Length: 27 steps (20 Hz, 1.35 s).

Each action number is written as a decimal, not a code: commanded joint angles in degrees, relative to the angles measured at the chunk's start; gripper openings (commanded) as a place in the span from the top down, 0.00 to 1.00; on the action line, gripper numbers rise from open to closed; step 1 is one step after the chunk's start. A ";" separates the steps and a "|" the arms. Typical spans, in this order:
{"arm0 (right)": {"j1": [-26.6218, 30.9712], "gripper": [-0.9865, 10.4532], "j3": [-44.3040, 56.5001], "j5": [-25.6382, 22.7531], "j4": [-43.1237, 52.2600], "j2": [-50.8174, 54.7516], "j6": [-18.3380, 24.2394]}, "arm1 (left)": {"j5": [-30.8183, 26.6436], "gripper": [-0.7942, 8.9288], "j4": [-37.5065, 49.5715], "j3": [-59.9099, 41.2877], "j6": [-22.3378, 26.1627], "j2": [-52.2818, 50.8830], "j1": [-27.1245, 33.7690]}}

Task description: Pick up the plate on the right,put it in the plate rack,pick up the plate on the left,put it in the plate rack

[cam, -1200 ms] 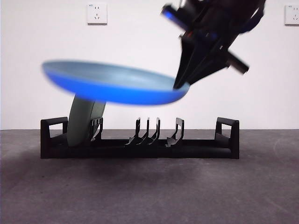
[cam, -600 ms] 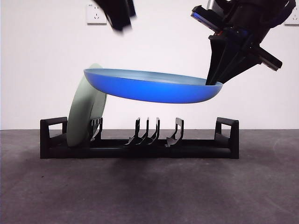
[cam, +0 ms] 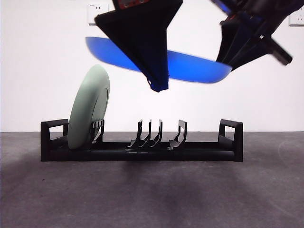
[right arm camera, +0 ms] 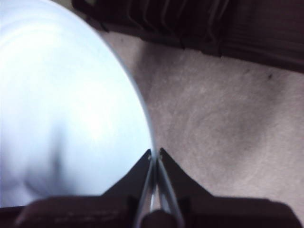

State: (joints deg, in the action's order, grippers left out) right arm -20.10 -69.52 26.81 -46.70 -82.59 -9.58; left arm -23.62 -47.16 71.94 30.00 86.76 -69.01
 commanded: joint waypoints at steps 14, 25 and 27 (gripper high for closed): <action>2.86 0.91 -0.33 0.28 -2.89 8.81 3.06 | 4.39 0.93 3.67 -0.22 0.52 0.66 2.36; 5.22 0.72 -0.33 -0.28 3.87 18.53 2.99 | 5.33 0.93 12.41 -0.22 0.00 0.66 2.58; 5.92 0.72 -0.33 -2.73 7.87 22.01 2.82 | 7.43 0.93 16.31 -0.22 -1.66 0.66 3.65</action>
State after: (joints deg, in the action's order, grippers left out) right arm -14.11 -69.54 23.68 -38.89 -60.60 -6.83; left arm -15.99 -31.22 71.94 29.52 87.00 -65.52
